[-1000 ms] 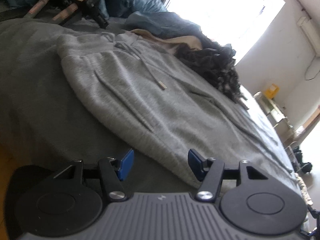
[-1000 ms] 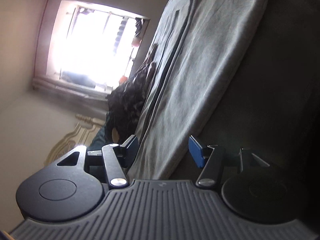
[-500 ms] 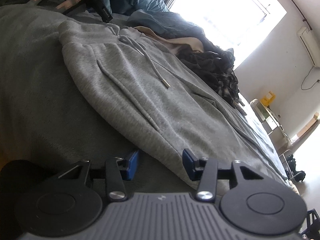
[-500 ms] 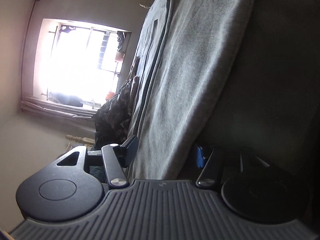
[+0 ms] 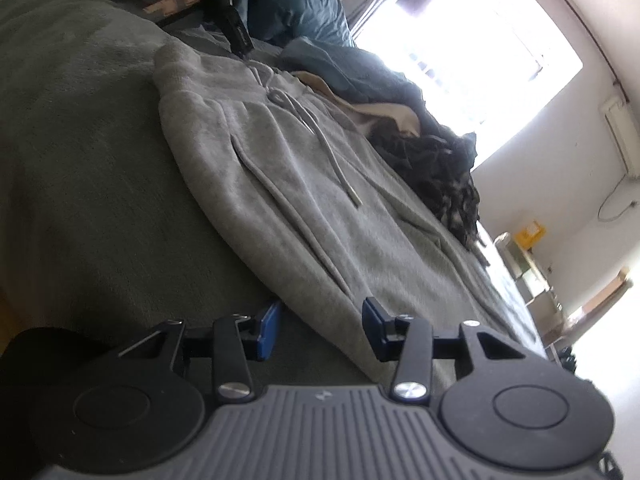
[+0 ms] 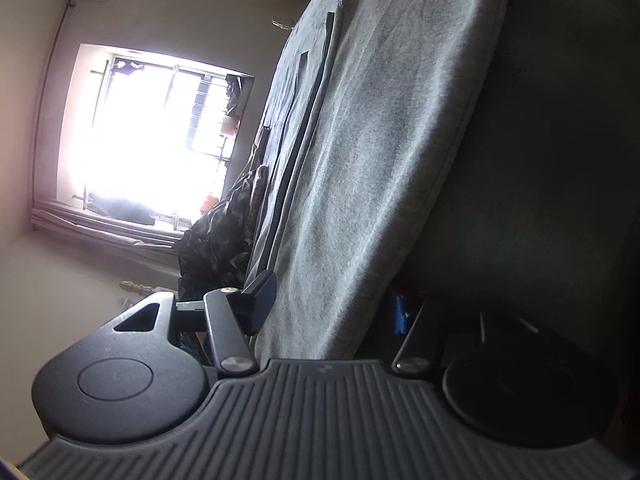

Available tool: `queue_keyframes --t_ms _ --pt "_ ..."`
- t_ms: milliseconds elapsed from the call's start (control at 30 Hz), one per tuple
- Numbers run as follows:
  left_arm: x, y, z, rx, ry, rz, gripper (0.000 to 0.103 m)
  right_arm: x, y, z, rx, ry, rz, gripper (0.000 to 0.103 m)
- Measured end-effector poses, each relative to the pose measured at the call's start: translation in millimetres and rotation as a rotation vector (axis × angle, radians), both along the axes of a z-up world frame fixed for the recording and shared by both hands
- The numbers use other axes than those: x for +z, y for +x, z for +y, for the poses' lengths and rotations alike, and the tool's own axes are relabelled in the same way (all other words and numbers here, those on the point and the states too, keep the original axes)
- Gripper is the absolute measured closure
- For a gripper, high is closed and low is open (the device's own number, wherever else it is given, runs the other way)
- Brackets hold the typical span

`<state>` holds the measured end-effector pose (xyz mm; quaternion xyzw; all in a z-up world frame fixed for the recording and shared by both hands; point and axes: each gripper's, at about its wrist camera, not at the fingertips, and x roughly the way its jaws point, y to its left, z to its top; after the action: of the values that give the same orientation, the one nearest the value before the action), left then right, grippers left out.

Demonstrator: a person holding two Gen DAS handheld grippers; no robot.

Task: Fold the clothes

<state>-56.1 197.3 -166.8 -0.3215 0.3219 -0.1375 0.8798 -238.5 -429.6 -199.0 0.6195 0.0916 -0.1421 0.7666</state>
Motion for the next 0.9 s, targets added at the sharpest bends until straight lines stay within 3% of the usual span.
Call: queue_keyframes --t_ms 133,533,800,900 --pt "-5 6 11 0.032 -0.048 0.026 0.059 2 1 1 -0.004 -0.005 0.011 0.048" --pt "-27 19 35 0.112 -0.315 0.099 0.056 3 0 2 -0.001 -0.029 0.04 0.047" --pt "-21 29 29 0.108 -0.327 -0.006 0.056 5 -1 4 -0.003 -0.04 0.041 0.047" --pt "-29 30 24 0.094 -0.308 0.01 0.059 6 0 4 -0.002 -0.045 0.043 0.047"
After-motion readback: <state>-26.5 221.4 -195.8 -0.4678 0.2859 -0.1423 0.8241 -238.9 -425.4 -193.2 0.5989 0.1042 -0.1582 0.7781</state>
